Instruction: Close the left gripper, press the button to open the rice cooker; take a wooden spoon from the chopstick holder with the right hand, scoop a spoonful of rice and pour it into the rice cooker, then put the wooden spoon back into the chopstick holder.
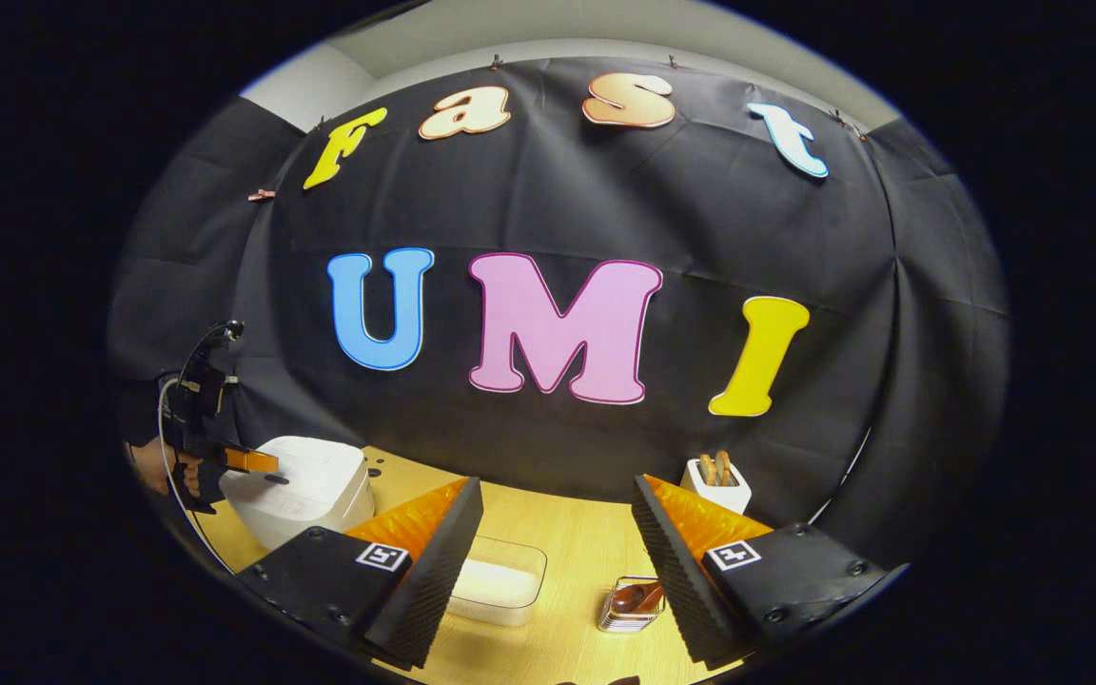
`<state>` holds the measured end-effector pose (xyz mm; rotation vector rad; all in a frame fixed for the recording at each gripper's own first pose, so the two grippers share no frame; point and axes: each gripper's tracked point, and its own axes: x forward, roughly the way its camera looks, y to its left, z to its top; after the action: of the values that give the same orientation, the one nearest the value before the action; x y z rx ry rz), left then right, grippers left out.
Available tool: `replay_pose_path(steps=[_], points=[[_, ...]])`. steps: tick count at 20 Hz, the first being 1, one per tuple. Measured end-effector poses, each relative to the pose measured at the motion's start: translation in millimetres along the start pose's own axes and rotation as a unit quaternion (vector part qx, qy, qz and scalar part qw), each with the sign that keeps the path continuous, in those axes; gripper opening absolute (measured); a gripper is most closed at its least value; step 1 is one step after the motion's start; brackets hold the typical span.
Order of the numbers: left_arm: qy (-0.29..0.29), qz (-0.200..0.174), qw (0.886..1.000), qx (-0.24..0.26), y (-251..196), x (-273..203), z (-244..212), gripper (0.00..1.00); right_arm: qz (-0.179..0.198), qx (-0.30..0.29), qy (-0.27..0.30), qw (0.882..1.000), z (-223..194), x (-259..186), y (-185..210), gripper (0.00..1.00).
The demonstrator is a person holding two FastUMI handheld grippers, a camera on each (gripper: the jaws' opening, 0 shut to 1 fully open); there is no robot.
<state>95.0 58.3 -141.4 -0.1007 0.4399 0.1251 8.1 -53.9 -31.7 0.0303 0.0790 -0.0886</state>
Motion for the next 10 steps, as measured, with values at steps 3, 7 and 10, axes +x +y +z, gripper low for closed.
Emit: replay_pose_path(steps=[3,7,10], points=[[0.016,0.004,1.0,0.001,4.5,8.1,-10.9,0.05,-0.008,0.004,0.004,1.0,-2.8,-2.2,-3.9,0.97],[0.019,0.003,1.0,-0.005,6.7,15.3,-14.2,0.05,-0.011,0.001,0.006,1.0,-3.4,-3.1,-5.6,0.97],[0.049,0.012,0.999,0.005,8.9,20.3,-28.1,0.06,-0.011,0.002,0.007,1.0,-3.4,-1.7,-5.5,0.97]])
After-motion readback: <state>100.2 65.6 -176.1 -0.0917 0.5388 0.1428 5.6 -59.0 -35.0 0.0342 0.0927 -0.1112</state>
